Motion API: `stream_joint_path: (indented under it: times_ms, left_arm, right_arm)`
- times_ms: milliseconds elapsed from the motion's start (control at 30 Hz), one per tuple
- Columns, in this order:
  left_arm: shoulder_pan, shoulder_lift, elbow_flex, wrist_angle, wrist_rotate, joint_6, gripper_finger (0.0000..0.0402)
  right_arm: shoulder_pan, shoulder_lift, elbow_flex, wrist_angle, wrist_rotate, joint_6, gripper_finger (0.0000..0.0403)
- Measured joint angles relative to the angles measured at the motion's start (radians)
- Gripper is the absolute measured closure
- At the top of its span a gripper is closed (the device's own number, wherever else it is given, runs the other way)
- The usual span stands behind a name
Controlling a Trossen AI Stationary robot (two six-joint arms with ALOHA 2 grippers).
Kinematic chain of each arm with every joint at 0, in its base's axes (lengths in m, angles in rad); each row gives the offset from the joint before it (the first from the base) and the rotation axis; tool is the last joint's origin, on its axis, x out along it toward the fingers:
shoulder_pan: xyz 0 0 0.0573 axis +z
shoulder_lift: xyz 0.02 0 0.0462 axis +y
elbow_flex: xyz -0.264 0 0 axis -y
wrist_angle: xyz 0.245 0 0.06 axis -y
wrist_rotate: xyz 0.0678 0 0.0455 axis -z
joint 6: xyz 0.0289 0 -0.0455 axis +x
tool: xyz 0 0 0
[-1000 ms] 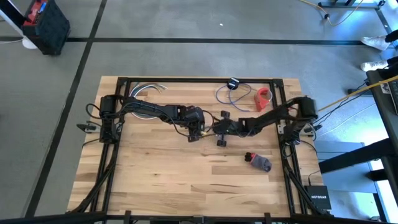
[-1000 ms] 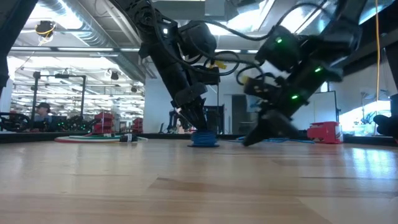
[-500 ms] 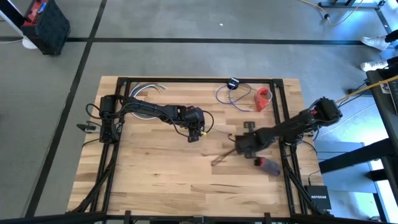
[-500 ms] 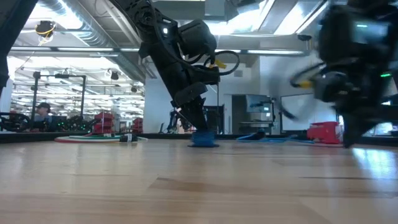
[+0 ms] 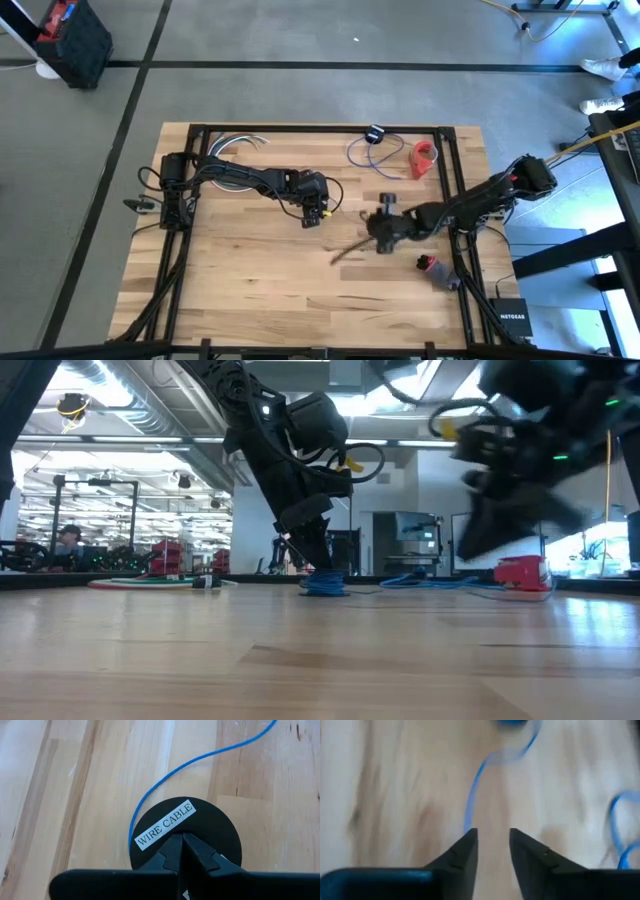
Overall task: Coil cords
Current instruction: Uncoil the blue wire from the spool
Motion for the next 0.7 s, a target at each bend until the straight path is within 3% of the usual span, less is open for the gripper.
stream_joint_path:
  times_ms: [200, 433, 700]
  left_arm:
    - [0.0, 0.0, 0.0, 0.001, 0.002, 0.0, 0.0398]
    - [0.0, 0.0, 0.0, 0.002, 0.004, 0.0, 0.0398]
    - [0.0, 0.0, -0.001, 0.007, 0.004, 0.0, 0.0398]
  right_arm:
    - [-0.161, 0.021, -0.072, 0.411, -0.041, -0.152, 0.024]
    - [-0.353, 0.177, -0.1, 0.808, -0.251, -0.125, 0.0231]
    - [-0.432, 0.382, -0.009, 0.858, -0.346, -0.083, 0.0231]
